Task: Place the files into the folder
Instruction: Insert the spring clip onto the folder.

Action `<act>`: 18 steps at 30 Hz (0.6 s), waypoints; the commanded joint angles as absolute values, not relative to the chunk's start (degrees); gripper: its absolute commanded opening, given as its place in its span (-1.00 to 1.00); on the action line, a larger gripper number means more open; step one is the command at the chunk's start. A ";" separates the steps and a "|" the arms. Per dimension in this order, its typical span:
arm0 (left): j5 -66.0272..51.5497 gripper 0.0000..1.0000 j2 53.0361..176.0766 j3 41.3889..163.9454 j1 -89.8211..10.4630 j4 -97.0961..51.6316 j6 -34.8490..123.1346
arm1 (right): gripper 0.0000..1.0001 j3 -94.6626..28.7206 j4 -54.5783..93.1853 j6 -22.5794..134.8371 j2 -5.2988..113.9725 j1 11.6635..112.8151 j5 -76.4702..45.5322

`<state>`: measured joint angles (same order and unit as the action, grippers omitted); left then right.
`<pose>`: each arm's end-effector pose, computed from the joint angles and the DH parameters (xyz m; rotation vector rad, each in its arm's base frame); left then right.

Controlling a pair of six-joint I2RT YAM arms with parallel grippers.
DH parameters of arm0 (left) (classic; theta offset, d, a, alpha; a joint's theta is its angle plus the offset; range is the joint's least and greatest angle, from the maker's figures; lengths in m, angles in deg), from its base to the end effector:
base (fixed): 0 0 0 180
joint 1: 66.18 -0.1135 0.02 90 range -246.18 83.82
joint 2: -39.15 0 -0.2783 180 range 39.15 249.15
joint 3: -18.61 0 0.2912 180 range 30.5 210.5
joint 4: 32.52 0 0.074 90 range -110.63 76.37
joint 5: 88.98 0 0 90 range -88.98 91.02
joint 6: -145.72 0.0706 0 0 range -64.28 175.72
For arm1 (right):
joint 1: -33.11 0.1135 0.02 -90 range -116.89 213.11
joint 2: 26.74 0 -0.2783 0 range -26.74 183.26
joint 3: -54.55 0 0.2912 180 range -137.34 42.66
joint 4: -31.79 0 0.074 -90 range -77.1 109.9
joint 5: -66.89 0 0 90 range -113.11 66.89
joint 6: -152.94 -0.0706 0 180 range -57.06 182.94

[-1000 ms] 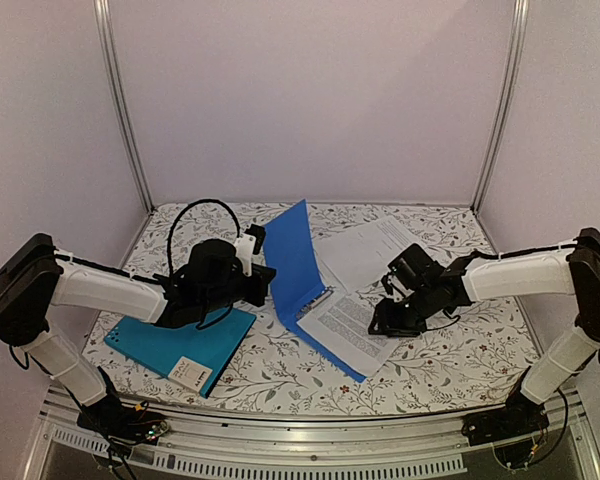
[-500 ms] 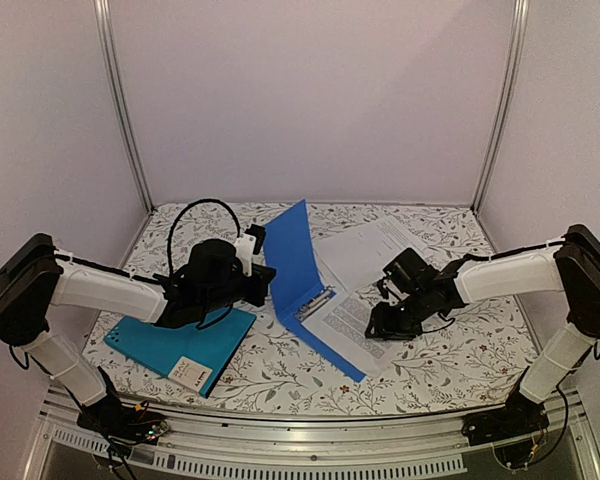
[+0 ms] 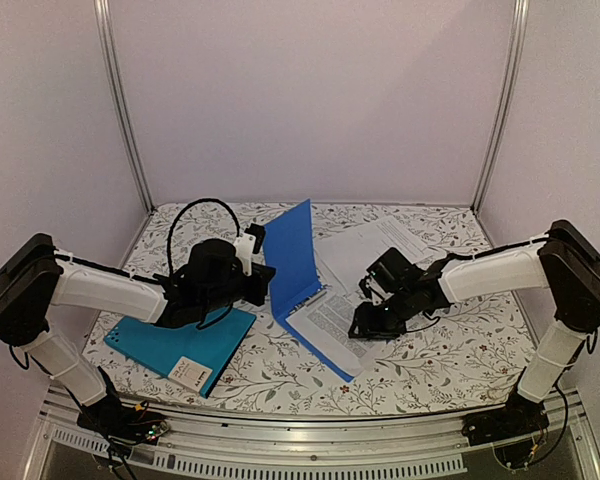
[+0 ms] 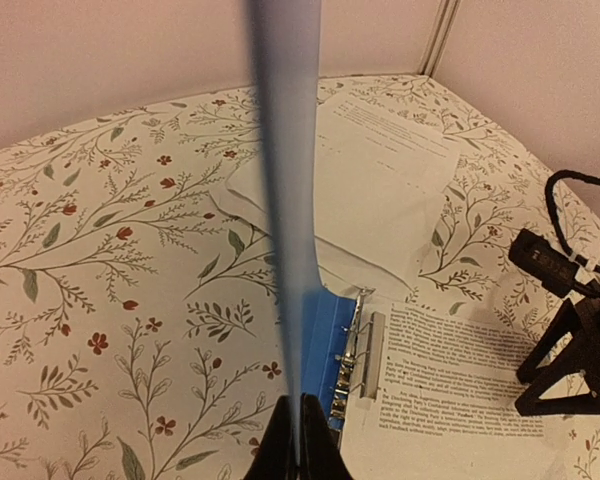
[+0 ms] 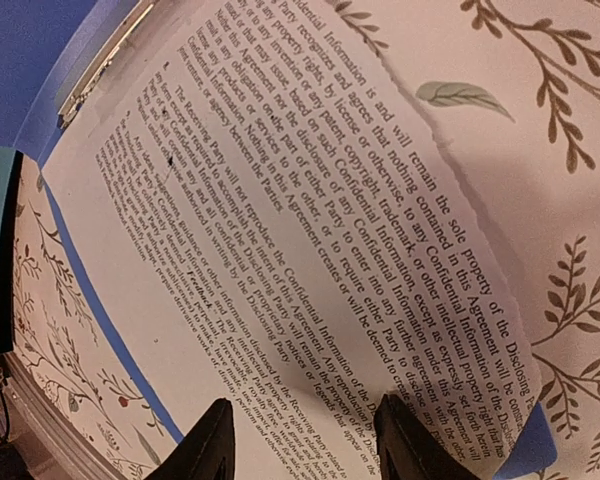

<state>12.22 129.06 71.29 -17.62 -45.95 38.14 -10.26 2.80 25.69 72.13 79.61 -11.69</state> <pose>0.2634 -0.2777 0.1578 0.4143 1.9774 -0.5515 0.2439 0.2773 0.0977 -0.2976 2.8323 0.6674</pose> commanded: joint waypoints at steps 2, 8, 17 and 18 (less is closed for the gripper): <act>11.31 -1.00 129.86 71.76 -16.28 -44.97 38.56 | -0.02 -11.68 2.51 26.11 74.73 80.23 -10.81; 11.12 -1.00 129.82 71.72 -16.26 -45.06 38.48 | -0.02 -12.49 2.32 26.03 75.21 80.33 -11.33; 11.07 -1.00 129.59 71.72 -16.17 -44.97 38.68 | -0.02 -12.42 1.97 25.63 74.45 80.34 -11.90; 11.09 -1.00 129.56 71.76 -16.17 -44.97 38.69 | -0.01 -12.51 1.88 25.66 74.36 80.32 -11.92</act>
<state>12.18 129.06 71.29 -17.40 -46.04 38.16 -11.92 3.04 25.67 73.66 79.94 -11.38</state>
